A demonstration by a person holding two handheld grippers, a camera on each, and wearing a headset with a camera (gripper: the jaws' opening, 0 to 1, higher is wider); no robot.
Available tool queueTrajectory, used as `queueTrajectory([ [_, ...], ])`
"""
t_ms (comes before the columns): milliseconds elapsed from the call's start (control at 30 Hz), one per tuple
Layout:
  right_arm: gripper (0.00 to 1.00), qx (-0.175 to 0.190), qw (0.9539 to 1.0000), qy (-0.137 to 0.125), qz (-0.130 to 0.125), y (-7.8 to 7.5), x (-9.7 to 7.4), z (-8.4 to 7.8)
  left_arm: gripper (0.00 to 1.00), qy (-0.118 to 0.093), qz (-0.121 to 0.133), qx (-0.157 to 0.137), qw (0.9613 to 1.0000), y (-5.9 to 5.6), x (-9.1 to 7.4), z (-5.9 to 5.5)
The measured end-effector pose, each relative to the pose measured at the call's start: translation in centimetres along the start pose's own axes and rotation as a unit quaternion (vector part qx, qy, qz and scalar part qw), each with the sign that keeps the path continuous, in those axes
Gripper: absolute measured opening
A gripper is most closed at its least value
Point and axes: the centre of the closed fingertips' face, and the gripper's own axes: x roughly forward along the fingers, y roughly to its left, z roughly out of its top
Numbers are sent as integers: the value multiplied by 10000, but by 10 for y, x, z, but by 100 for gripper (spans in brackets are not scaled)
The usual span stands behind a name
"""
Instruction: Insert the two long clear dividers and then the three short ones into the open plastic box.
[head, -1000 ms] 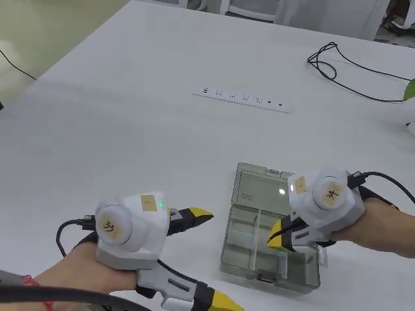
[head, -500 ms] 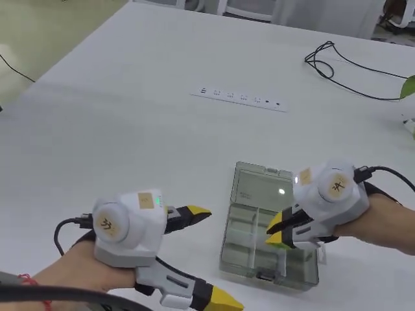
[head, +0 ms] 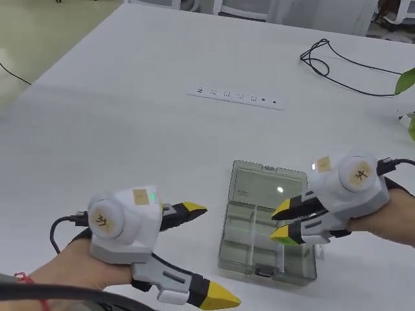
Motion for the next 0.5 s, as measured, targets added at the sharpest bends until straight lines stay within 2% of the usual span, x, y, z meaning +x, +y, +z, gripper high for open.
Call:
queueTrajectory([
  [500, 39, 210, 9994, -167, -209, -1, -31, -12, 100, 21, 44, 73, 10000, 3, -2, 3],
])
